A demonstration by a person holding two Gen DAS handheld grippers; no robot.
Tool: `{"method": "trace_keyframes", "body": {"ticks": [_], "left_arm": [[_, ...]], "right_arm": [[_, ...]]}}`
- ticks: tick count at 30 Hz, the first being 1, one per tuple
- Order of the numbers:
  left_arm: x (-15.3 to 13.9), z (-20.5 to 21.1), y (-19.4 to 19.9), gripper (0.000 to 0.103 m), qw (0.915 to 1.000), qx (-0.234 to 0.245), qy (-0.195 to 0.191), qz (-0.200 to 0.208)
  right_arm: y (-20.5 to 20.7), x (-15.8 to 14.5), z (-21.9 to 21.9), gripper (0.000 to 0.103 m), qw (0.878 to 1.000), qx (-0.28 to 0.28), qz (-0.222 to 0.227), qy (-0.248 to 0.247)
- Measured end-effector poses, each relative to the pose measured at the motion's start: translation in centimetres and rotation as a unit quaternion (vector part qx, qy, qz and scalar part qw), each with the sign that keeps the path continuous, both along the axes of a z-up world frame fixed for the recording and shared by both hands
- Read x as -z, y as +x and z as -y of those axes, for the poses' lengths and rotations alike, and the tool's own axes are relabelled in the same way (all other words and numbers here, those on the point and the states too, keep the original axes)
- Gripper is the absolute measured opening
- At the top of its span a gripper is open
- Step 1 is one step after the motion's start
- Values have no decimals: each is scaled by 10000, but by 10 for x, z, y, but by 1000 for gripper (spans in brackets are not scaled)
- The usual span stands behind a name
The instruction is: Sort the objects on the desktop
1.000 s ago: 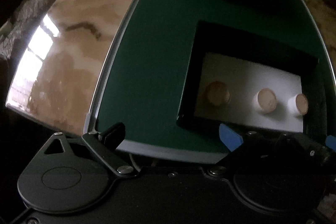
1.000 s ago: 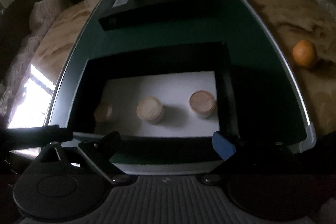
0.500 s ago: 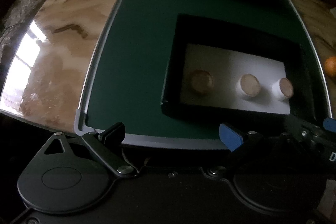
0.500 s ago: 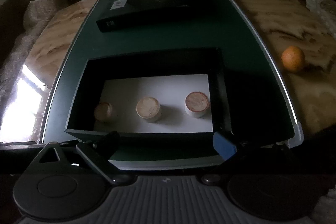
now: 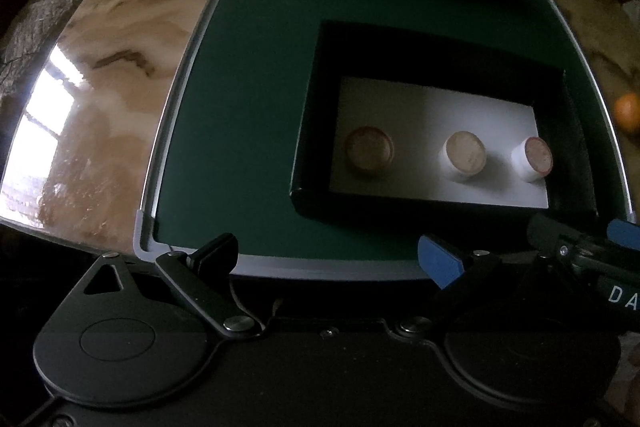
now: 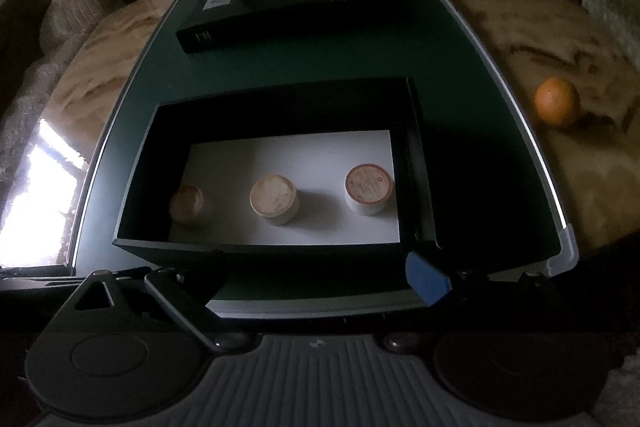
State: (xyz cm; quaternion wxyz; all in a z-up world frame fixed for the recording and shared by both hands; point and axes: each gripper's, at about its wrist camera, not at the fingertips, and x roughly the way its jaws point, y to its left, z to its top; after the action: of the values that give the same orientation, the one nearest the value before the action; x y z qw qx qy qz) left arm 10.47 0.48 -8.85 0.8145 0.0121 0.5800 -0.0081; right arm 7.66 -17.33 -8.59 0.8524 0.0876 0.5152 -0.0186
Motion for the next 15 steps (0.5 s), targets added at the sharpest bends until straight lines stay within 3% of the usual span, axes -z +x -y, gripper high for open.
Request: {"method": "trace_keyframes", "body": {"ticks": [9,15], "left_arm": [[5,3,16,98,10000,45,37,-31],[-3,-1,52,98,9997,96,8,233]], "right_arm": [[11,11,8,98,9999,-130,0,76],[25,-11,19,98,9975,-326,618,66]]}}
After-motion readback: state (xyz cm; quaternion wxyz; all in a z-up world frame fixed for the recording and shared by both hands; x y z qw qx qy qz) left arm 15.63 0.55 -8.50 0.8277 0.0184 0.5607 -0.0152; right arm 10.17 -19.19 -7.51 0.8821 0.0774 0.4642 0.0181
